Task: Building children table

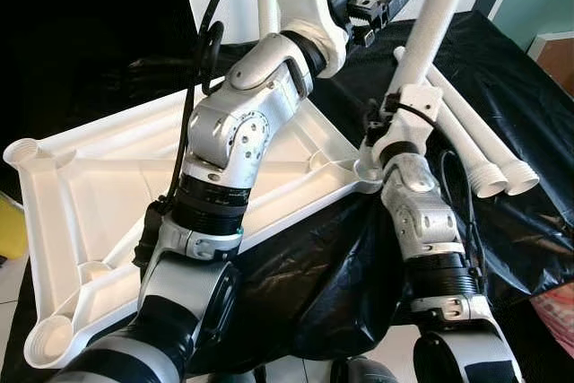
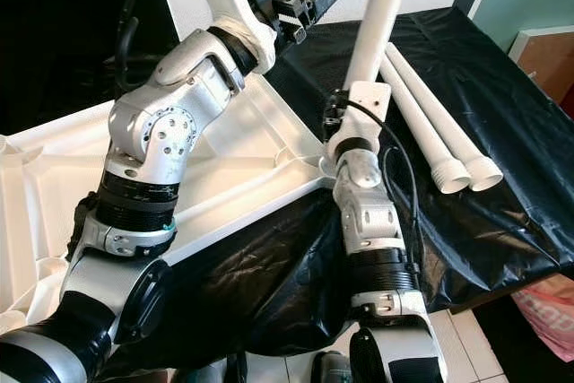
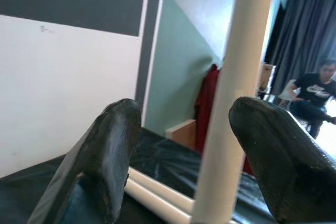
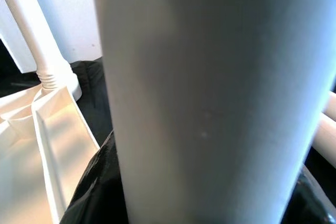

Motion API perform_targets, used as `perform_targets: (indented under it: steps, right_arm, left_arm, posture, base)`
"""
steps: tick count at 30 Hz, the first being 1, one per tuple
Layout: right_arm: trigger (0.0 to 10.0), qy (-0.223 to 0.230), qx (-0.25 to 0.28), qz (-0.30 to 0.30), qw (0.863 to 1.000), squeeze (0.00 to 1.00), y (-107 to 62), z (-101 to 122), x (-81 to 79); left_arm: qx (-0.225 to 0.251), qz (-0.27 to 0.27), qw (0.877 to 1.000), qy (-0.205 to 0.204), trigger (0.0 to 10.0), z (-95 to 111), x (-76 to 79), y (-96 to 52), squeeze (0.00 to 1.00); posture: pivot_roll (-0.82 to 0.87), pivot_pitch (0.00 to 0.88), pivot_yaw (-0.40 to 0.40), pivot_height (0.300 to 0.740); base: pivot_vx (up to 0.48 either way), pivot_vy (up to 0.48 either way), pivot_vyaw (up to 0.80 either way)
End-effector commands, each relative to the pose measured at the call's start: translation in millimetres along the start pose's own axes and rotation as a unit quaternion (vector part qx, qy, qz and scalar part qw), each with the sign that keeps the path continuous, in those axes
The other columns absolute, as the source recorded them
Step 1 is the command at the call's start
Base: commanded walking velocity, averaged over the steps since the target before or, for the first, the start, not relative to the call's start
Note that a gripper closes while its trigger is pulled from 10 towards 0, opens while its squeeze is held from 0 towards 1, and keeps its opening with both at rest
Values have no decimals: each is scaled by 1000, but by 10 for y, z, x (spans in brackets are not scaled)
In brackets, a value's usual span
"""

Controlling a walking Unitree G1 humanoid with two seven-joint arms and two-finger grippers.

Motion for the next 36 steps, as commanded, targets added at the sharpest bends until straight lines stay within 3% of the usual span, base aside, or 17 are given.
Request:
perform_targets:
  steps: [1,9,18,28,36]
  right_arm:
    - [10000,8,1,5,1000,0,-17,-31,8]
    - [10000,3,4,19,1000,0,-52,-80,12]
    - [10000,-6,-12,31,999,0,-89,-291,80]
    - [10000,-20,-14,46,999,0,-106,-392,95]
    - [10000,-36,-21,85,996,0,-113,-527,10]
  left_arm:
    - [-15,-41,999,21,10000,-94,54,-33,0]
    - [-40,-25,998,51,10000,-306,-66,-149,0]
    - [-98,-20,992,74,10000,-642,-233,-470,0]
    - [-122,-40,988,81,10000,-810,-201,-667,0]
    - [-189,-103,975,61,10000,-1115,-25,-957,0]
  posture:
    - [-21,93,30,740]
    - [-23,103,28,740]
    - [-19,110,22,740]
    - [-17,105,17,740]
    - [-6,100,13,740]
  base:
    - [0,0,0]
    - [0,0,0]
    - [0,0,0]
    - [0,0,0]
    - [0,0,0]
Point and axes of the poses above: a point about 5 cm out from each wrist's last joint towards the gripper, its own y axis pointing out of the wrist towards the gripper, its own z axis along the axis of the wrist's last joint, x = y × z, the point moved 3 cm from there along y, pointing out of the wrist towards the gripper, and after that the axes turned 8 degrees about -y, right-handed, at the moved point
